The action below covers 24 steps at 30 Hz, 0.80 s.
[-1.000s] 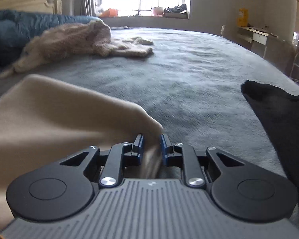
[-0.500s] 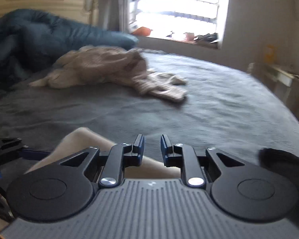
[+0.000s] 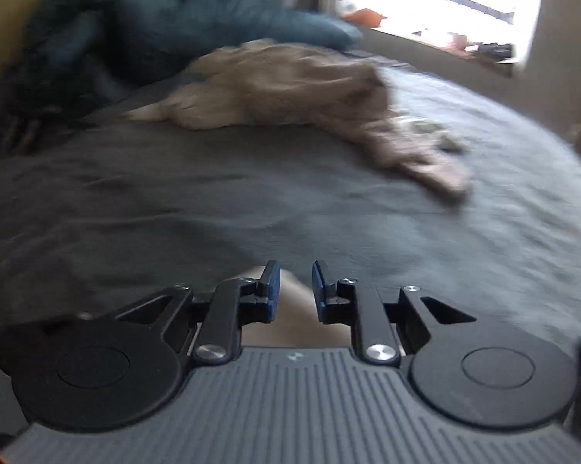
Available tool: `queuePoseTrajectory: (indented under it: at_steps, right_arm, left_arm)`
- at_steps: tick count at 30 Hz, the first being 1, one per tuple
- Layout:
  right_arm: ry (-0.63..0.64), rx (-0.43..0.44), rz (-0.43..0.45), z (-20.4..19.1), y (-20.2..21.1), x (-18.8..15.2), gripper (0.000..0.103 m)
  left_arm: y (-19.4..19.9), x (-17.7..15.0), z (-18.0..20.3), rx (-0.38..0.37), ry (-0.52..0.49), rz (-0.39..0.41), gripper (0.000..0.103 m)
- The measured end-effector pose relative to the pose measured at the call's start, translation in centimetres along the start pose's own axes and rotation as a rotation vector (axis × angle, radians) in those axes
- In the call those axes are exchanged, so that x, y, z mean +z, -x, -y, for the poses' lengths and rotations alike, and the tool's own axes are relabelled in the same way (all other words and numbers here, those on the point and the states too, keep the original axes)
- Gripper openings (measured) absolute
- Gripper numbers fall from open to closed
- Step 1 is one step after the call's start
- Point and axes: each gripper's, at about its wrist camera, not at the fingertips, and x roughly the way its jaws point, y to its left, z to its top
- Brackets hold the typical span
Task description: Fold clothes
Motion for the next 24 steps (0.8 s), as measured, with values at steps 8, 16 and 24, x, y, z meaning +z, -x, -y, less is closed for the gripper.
queuePoseTrajectory:
  at_steps: [8,16,24]
  right_arm:
    - [-0.078,-0.015,-0.097,1.8,-2.8,-0.7,0.018]
    - [-0.099,0.126,-0.100,1.0,-7.2,-0.4,0.016]
    - [-0.247,-0.129,0.033,8.0,2.4,-0.7,0.017]
  left_arm:
    - [0.4,-1.1,0.3,-0.020,0.014,0.013,0.093]
    - [0.2,-1.1,-0.4,-0.021,0.059,-0.010,0.093]
    - [0.6,-1.0,0.6,-0.021,0.013,-0.019,0.095]
